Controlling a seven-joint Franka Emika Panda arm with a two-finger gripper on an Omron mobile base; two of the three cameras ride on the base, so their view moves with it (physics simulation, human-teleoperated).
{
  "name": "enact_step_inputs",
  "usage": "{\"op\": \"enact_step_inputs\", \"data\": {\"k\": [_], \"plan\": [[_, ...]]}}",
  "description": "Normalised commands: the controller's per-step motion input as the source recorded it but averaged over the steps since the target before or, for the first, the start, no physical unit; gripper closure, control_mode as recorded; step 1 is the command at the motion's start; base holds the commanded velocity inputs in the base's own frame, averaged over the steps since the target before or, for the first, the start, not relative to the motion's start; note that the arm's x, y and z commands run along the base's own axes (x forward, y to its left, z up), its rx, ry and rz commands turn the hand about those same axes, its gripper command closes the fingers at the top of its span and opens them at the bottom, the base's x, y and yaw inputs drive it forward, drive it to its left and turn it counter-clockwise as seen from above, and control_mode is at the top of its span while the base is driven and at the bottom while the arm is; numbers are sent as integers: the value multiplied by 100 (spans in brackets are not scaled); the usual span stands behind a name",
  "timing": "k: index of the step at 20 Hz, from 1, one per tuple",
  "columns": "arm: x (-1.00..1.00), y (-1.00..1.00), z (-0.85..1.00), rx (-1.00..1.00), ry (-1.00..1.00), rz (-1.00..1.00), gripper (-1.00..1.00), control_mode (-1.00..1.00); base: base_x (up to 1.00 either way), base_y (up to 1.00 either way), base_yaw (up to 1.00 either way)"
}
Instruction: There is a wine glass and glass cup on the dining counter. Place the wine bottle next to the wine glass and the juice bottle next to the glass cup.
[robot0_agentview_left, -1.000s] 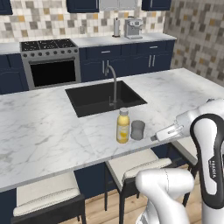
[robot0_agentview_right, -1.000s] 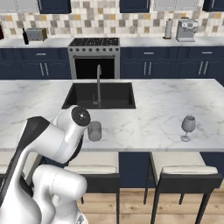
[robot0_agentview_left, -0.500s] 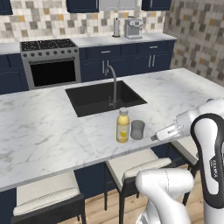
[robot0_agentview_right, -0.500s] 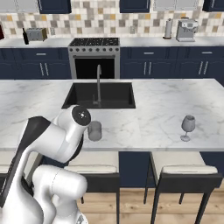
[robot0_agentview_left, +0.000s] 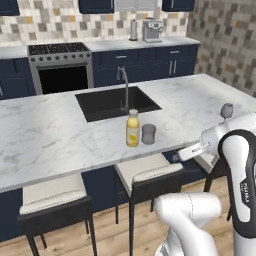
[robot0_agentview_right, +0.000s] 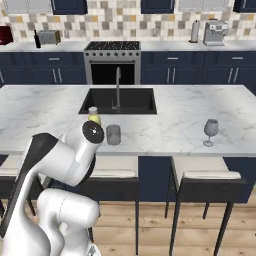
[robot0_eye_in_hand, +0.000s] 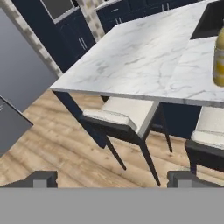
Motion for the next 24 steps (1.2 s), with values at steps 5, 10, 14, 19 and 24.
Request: {"op": "enact_step_inputs", "data": {"k": [5, 10, 14, 19, 24], "plan": [[0, 0, 0, 0, 0, 0, -100, 100, -27, 67, 19], [0, 0, 0, 0, 0, 0, -100, 100, 1, 94, 0], [0, 0, 0, 0, 0, 0, -100, 100, 5, 94, 0], [0, 0, 0, 0, 0, 0, -100, 100, 9, 94, 0], [0, 0, 0, 0, 0, 0, -100, 100, 9, 94, 0]]}}
